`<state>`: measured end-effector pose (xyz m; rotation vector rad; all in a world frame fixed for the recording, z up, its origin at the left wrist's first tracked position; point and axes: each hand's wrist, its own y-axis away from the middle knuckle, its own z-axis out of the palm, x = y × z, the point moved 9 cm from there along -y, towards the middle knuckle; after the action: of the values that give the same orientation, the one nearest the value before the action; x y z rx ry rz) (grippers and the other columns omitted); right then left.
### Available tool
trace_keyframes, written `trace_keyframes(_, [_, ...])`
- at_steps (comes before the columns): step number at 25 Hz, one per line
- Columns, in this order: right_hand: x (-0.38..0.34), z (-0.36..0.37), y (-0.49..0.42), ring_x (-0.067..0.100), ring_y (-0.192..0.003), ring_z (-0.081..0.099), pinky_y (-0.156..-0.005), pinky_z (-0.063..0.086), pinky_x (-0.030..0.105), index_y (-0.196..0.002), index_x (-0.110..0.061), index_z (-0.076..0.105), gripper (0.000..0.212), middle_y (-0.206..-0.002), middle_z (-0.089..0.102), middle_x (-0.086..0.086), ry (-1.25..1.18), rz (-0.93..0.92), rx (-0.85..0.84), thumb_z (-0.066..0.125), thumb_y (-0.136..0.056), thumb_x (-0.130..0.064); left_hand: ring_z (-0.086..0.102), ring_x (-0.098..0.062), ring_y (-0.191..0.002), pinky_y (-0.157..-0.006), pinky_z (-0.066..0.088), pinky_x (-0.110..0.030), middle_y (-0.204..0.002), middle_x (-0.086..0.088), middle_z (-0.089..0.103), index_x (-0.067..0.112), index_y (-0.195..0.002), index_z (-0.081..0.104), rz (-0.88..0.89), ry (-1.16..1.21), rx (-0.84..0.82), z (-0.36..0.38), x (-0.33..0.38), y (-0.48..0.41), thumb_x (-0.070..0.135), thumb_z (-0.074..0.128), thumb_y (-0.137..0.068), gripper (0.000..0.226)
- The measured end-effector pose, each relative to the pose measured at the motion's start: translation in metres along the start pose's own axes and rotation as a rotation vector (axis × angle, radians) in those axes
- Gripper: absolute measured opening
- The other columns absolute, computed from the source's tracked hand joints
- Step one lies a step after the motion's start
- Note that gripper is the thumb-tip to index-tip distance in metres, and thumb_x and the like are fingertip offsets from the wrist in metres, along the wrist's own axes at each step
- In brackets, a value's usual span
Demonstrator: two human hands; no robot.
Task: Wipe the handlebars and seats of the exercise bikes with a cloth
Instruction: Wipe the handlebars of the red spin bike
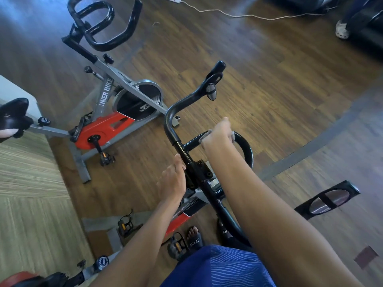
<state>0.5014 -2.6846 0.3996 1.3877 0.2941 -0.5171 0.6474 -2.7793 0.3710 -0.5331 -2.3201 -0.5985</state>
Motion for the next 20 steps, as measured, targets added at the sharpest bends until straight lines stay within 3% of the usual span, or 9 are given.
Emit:
trace_keyframes(1, [0.007, 0.011, 0.0, 0.002, -0.066, 0.038, -0.068, 0.041, 0.019, -0.149, -0.006, 0.031, 0.066, -0.083, 0.035, -0.013, 0.092, -0.013, -0.042, 0.036, -0.101, -0.05, 0.062, -0.025, -0.067, -0.081, 0.052, -0.046, -0.071, -0.013, 0.064, 0.033, -0.069, 0.054, 0.004, -0.002, 0.006, 0.001, -0.001, 0.0, 0.065, 0.005, -0.098, 0.066])
trace_keyframes(3, [0.02, 0.025, -0.004, 0.016, -0.108, 0.058, -0.096, 0.044, 0.028, -0.153, -0.008, 0.026, 0.061, -0.125, 0.054, -0.002, 0.22, -0.02, -0.046, 0.045, -0.103, -0.038, 0.06, -0.026, -0.06, -0.076, 0.053, -0.049, -0.061, -0.009, 0.059, 0.03, -0.064, 0.053, -0.004, 0.018, 0.018, 0.001, -0.003, 0.001, 0.071, 0.001, -0.094, 0.073])
trace_keyframes(5, [0.032, 0.031, -0.006, 0.032, -0.134, 0.045, -0.111, 0.039, 0.042, -0.154, -0.006, 0.014, 0.072, -0.151, 0.038, 0.014, 0.378, -0.033, -0.001, 0.055, -0.101, -0.032, 0.047, -0.016, -0.046, -0.067, 0.051, -0.047, -0.047, 0.005, 0.044, 0.024, -0.062, 0.057, -0.017, 0.059, 0.024, 0.003, -0.004, 0.001, 0.078, -0.001, -0.09, 0.084])
trace_keyframes(8, [0.05, 0.03, -0.017, 0.035, -0.132, 0.047, -0.111, 0.04, 0.048, -0.151, -0.005, 0.009, 0.078, -0.149, 0.04, 0.017, 0.496, -0.034, -0.03, 0.059, -0.098, -0.033, 0.041, -0.013, -0.04, -0.057, 0.042, -0.036, -0.04, 0.009, 0.038, 0.018, -0.051, 0.05, -0.031, 0.094, 0.03, 0.005, -0.005, 0.0, 0.072, 0.005, -0.096, 0.083])
trace_keyframes(11, [0.05, 0.026, -0.027, 0.031, -0.12, 0.054, -0.106, 0.045, 0.047, -0.144, -0.004, 0.016, 0.068, -0.143, 0.048, 0.018, 0.594, -0.056, -0.031, 0.058, -0.097, -0.029, 0.043, -0.014, -0.042, -0.062, 0.045, -0.037, -0.04, 0.009, 0.039, 0.019, -0.044, 0.041, -0.04, 0.089, 0.021, 0.004, -0.002, 0.001, 0.062, 0.011, -0.102, 0.079])
trace_keyframes(15, [0.042, 0.029, -0.019, 0.024, -0.099, 0.049, -0.086, 0.045, 0.038, -0.147, -0.013, 0.029, 0.051, -0.131, 0.054, 0.01, 0.32, 0.012, 0.023, 0.047, -0.098, -0.013, 0.063, -0.027, -0.065, -0.082, 0.051, -0.047, -0.062, -0.009, 0.061, 0.014, -0.064, 0.055, -0.081, 0.027, 0.011, 0.004, -0.007, 0.003, 0.075, -0.005, -0.091, 0.09])
trace_keyframes(18, [0.039, 0.033, -0.013, 0.024, -0.101, 0.053, -0.099, 0.048, 0.042, -0.145, -0.007, 0.036, 0.047, -0.124, 0.052, 0.008, 0.194, 0.012, 0.01, 0.042, -0.099, -0.013, 0.066, -0.03, -0.071, -0.088, 0.051, -0.05, -0.07, -0.014, 0.067, 0.014, -0.065, 0.058, -0.085, 0.012, -0.017, 0.004, -0.007, 0.002, 0.077, -0.008, -0.089, 0.095])
trace_keyframes(20, [0.032, 0.033, -0.005, 0.023, -0.096, 0.055, -0.102, 0.048, 0.045, -0.147, -0.007, 0.037, 0.045, -0.122, 0.049, 0.007, 0.143, -0.024, -0.051, 0.037, -0.102, -0.01, 0.067, -0.032, -0.083, -0.095, 0.047, -0.048, -0.083, -0.016, 0.071, 0.009, -0.088, 0.069, -0.094, 0.001, -0.026, 0.004, -0.008, 0.002, 0.074, -0.006, -0.091, 0.1])
